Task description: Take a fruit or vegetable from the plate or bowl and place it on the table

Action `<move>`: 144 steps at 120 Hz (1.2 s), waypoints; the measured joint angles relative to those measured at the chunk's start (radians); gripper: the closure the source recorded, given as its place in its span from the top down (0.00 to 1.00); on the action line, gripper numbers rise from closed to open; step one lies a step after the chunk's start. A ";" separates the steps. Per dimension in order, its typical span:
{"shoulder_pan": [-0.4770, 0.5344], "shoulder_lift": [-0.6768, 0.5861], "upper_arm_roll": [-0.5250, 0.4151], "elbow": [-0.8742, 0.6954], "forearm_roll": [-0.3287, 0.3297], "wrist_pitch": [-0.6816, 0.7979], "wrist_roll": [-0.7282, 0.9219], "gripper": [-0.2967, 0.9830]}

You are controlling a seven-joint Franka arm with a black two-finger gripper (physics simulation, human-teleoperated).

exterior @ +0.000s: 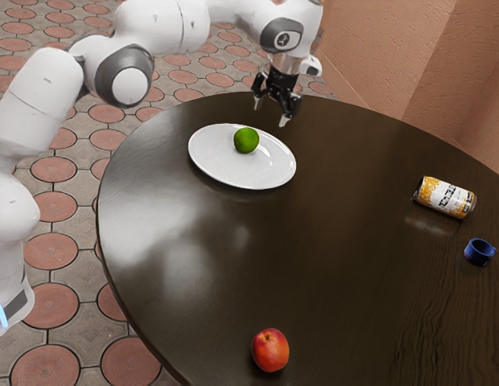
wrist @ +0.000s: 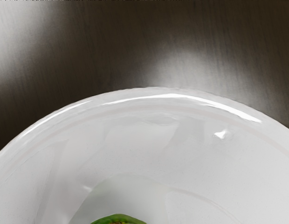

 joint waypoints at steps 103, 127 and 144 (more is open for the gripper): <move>0.035 -0.135 0.071 -0.323 -0.117 0.182 -0.045 0.77; 0.034 -0.169 0.073 -0.419 -0.132 0.230 -0.040 0.77; 0.033 -0.181 0.073 -0.446 -0.133 0.263 -0.037 0.77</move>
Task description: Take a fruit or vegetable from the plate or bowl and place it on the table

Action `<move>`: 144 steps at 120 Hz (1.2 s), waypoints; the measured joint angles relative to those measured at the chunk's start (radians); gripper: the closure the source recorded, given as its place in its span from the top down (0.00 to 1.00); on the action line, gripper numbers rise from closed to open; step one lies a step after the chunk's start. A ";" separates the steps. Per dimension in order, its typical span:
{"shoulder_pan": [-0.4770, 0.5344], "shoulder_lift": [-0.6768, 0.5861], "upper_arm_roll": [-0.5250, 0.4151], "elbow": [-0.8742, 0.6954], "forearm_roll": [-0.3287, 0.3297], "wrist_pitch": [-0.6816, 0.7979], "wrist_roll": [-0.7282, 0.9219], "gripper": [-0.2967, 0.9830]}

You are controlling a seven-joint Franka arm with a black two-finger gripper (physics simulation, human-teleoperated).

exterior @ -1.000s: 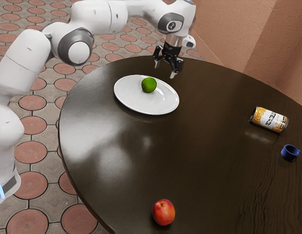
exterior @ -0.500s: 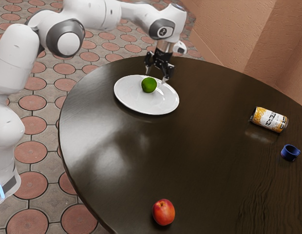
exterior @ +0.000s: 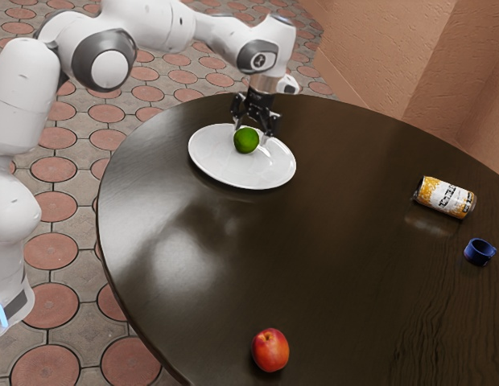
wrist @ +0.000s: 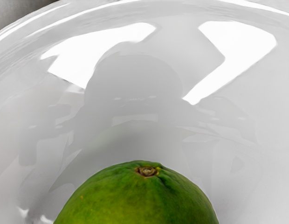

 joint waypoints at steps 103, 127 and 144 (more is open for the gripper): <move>0.002 0.014 0.000 -0.060 -0.005 0.072 0.008 0.77; 0.002 -0.002 0.000 -0.085 -0.005 0.089 0.009 0.67; 0.003 -0.001 0.003 -0.085 0.002 0.092 0.008 0.55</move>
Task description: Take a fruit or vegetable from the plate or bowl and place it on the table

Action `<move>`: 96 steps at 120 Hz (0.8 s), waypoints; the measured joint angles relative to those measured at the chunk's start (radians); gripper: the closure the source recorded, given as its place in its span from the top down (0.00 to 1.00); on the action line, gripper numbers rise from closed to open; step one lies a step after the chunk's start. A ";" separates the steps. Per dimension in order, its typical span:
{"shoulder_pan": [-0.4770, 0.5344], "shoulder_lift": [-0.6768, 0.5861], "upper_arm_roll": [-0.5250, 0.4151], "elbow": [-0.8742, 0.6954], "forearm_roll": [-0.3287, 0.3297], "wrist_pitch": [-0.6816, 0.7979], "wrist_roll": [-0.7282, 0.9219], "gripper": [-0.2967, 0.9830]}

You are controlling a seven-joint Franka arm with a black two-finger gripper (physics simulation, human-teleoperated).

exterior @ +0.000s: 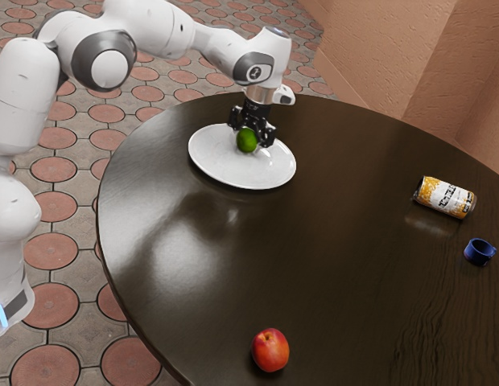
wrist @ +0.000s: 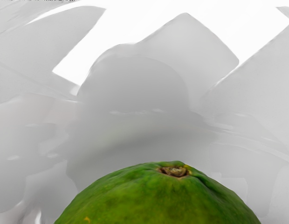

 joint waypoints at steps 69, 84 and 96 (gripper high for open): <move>-0.004 -0.130 -0.004 0.006 -0.003 -0.059 -0.006 0.52; -0.010 -0.204 -0.093 -0.039 -0.002 -0.090 -0.008 0.51; -0.011 -0.232 -0.193 -0.062 0.002 -0.107 -0.015 0.51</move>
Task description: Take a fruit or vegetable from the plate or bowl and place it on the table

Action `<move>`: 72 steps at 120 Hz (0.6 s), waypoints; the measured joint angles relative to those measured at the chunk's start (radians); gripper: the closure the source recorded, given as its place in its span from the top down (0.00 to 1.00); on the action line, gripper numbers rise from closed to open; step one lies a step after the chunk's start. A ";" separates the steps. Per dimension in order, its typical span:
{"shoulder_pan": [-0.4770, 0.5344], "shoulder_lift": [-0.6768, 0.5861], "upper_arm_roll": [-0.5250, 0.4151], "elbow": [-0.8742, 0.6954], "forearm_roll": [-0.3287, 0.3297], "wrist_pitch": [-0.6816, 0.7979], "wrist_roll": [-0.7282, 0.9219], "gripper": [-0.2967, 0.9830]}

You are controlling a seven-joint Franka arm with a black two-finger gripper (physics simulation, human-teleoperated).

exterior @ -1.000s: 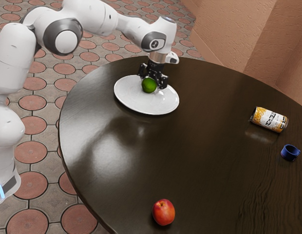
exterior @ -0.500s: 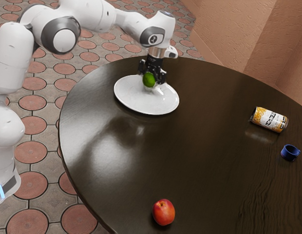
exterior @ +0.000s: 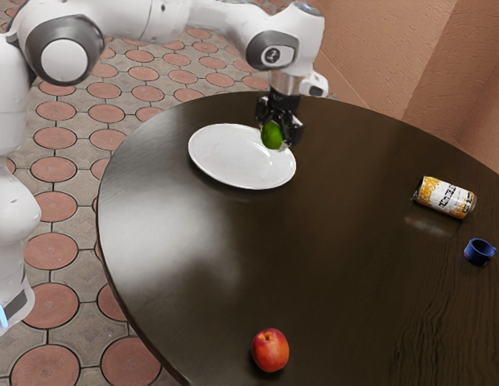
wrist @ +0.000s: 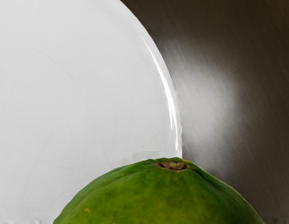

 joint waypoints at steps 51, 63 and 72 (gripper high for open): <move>-0.021 0.025 -0.402 -0.009 0.105 -0.030 -0.087 0.56; -0.026 0.034 -0.414 -0.009 0.130 -0.025 -0.104 0.67; -0.027 0.034 -0.418 -0.009 0.138 -0.024 -0.116 0.71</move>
